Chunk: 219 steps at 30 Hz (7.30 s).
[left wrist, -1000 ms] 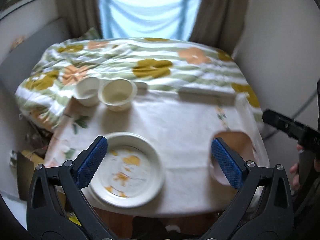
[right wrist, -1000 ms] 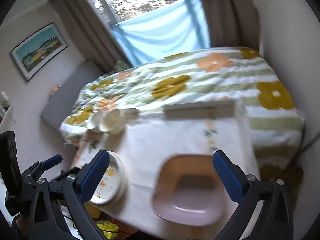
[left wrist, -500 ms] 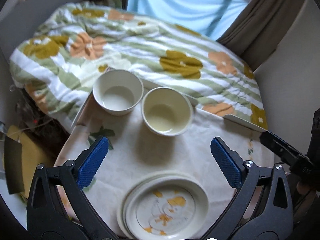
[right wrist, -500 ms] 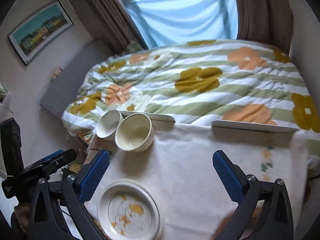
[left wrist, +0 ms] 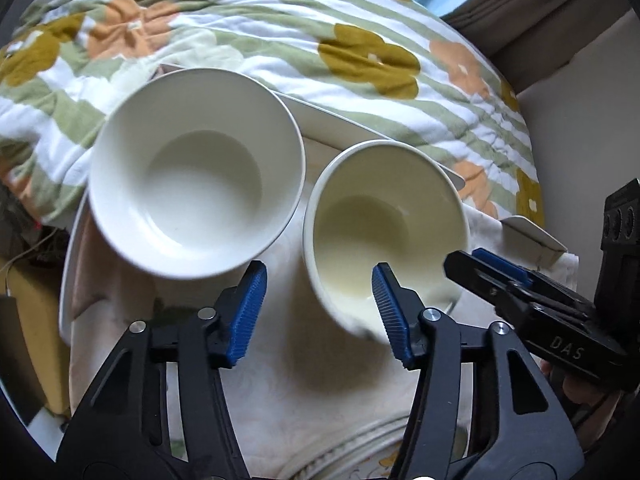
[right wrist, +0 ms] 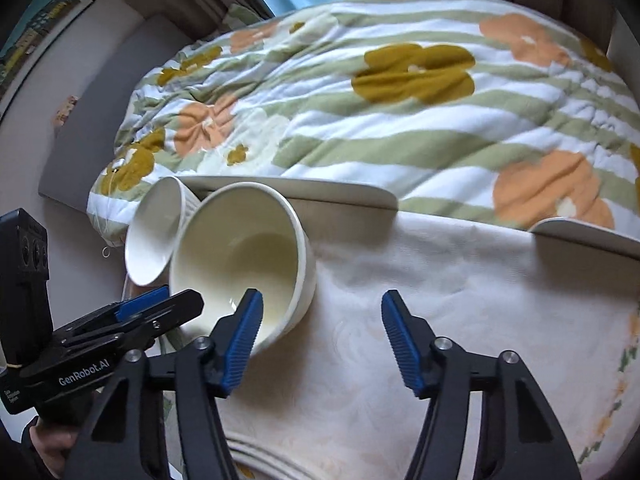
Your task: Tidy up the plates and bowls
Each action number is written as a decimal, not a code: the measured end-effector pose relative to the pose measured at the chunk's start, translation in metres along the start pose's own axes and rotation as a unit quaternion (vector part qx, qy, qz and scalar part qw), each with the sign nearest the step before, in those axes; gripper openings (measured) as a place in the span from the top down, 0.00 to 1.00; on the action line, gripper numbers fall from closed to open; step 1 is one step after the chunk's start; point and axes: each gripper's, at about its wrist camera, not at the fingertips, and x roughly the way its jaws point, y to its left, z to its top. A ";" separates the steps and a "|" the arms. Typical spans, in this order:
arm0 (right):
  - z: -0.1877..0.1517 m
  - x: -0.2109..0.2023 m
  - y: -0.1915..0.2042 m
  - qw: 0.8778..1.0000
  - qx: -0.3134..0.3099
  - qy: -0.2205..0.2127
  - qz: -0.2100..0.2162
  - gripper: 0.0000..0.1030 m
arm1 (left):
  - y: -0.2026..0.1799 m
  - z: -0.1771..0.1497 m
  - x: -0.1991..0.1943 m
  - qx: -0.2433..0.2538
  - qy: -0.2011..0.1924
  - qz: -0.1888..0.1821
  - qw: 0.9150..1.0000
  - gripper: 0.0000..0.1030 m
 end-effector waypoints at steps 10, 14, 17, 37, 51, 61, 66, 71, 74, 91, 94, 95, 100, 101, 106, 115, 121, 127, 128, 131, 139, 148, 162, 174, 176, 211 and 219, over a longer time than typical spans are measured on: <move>0.009 0.024 0.006 0.999 0.012 0.011 0.027 0.84 | -0.005 0.007 0.015 0.017 0.008 0.002 1.000 0.79; 0.009 0.023 0.009 1.000 0.009 0.010 0.022 0.85 | -0.005 0.008 0.016 0.016 0.008 0.001 1.000 0.79; 0.009 0.024 0.009 1.000 0.009 0.009 0.021 0.85 | -0.006 0.008 0.015 0.020 0.005 0.004 1.000 0.79; -0.035 -0.092 -0.016 0.996 0.033 -0.079 0.014 0.85 | -0.110 -0.049 -0.075 0.096 -0.062 -0.010 0.993 0.79; -0.152 -0.209 -0.110 0.991 0.057 -0.120 -0.027 0.85 | -0.260 -0.175 -0.087 0.147 -0.050 -0.043 0.987 0.79; -0.222 -0.224 -0.171 0.987 0.118 -0.097 -0.051 0.85 | -0.317 -0.228 -0.051 0.216 0.019 -0.039 0.976 0.79; -0.239 -0.209 -0.187 0.982 0.158 -0.081 -0.058 0.85 | -0.329 -0.237 -0.027 0.265 0.050 -0.022 0.963 0.79; -0.245 -0.196 -0.197 0.978 0.184 -0.069 -0.063 0.85 | -0.334 -0.239 0.000 0.301 0.070 -0.009 0.951 0.79; -0.248 -0.186 -0.201 0.976 0.196 -0.061 -0.073 0.85 | -0.334 -0.242 0.014 0.318 0.083 -0.003 0.945 0.79; -0.251 -0.165 -0.206 0.973 0.206 -0.047 -0.094 0.85 | -0.336 -0.245 0.040 0.365 0.092 0.019 0.926 0.79; -0.251 -0.164 -0.206 0.972 0.208 -0.050 -0.094 0.85 | -0.338 -0.245 0.039 0.370 0.088 0.022 0.925 0.79; -0.251 -0.164 -0.206 0.972 0.208 -0.051 -0.094 0.85 | -0.339 -0.245 0.038 0.370 0.088 0.022 0.924 0.79; -0.253 -0.166 -0.206 0.973 0.206 -0.051 -0.090 0.85 | -0.338 -0.243 0.032 0.365 0.083 0.022 0.927 0.79; -0.254 -0.166 -0.206 0.973 0.206 -0.052 -0.089 0.85 | -0.338 -0.244 0.031 0.364 0.082 0.022 0.927 0.79; -0.255 -0.173 -0.204 0.974 0.200 -0.057 -0.088 0.85 | -0.339 -0.243 0.023 0.366 0.072 0.031 0.927 0.79; -0.265 -0.198 -0.194 0.978 0.169 -0.076 -0.095 0.85 | -0.347 -0.245 -0.008 0.366 0.037 0.031 0.929 0.79; -0.274 -0.213 -0.182 0.982 0.124 -0.100 -0.105 0.85 | -0.346 -0.247 -0.017 0.358 0.027 0.044 0.932 0.78; -0.281 -0.215 -0.168 0.984 0.071 -0.105 -0.124 0.65 | -0.346 -0.254 -0.017 0.348 0.025 0.054 0.936 0.78; -0.284 -0.215 -0.167 0.985 0.066 -0.104 -0.123 0.44 | -0.346 -0.255 -0.018 0.346 0.023 0.053 0.937 0.78; -0.290 -0.217 -0.166 0.986 0.062 -0.106 -0.116 0.35 | -0.344 -0.257 -0.022 0.337 0.018 0.058 0.940 0.78; -0.297 -0.227 -0.161 0.986 0.044 -0.122 -0.108 0.18 | -0.333 -0.265 -0.029 0.313 0.013 0.071 0.947 0.77; -0.295 -0.220 -0.153 0.989 0.009 -0.123 -0.083 0.17 | -0.304 -0.265 -0.041 0.266 0.000 0.083 0.960 0.14; -0.228 -0.204 -0.068 0.984 -0.122 -0.130 -0.003 0.17 | -0.184 -0.217 -0.145 0.097 -0.123 0.153 0.976 0.00; -0.101 -0.176 0.043 0.971 -0.198 -0.133 0.032 0.17 | -0.034 -0.151 -0.202 -0.080 -0.198 0.130 0.968 0.00; -0.075 -0.159 0.057 0.972 -0.197 -0.119 0.041 0.17 | -0.013 -0.138 -0.197 -0.110 -0.199 0.109 0.968 0.00; 0.063 0.098 0.110 0.984 -0.142 0.050 0.092 0.82 | 0.096 -0.002 -0.022 -0.166 -0.091 0.063 0.980 0.76; 0.060 0.086 0.107 0.985 -0.138 0.029 0.095 0.83 | 0.077 -0.003 -0.037 -0.126 -0.110 0.088 0.982 0.76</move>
